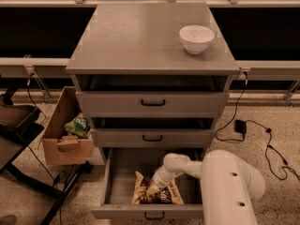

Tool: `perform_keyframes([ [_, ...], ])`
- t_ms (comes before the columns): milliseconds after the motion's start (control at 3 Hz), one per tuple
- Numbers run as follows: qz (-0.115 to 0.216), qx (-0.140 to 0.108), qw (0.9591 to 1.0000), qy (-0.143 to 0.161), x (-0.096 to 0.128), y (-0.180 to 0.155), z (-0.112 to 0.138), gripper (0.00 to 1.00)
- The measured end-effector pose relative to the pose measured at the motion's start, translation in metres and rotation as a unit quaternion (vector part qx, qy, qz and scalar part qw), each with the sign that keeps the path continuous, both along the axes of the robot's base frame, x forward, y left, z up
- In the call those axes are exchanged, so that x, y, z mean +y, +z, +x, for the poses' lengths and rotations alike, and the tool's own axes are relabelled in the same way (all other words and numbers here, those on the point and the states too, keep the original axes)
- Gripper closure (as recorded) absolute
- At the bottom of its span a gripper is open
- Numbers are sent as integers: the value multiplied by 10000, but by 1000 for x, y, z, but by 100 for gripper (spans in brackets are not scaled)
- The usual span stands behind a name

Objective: Pick brown chip bag from bottom drawer and place on counter

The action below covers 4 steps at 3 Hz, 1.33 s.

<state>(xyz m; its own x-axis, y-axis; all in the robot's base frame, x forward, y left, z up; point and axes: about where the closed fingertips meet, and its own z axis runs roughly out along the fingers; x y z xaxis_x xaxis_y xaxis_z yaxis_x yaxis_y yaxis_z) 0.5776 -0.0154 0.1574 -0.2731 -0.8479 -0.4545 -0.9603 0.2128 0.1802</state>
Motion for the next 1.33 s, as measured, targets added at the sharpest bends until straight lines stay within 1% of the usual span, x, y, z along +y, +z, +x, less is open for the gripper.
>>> perform_keyframes([
  [333, 185, -64, 9998, 63, 11, 11, -5, 100],
  [667, 427, -350, 9981, 257, 20, 56, -11, 100],
  [1000, 448, -479, 9968, 451, 15, 107, -14, 100],
  [1333, 107, -246, 9992, 310, -30, 188, -32, 100],
])
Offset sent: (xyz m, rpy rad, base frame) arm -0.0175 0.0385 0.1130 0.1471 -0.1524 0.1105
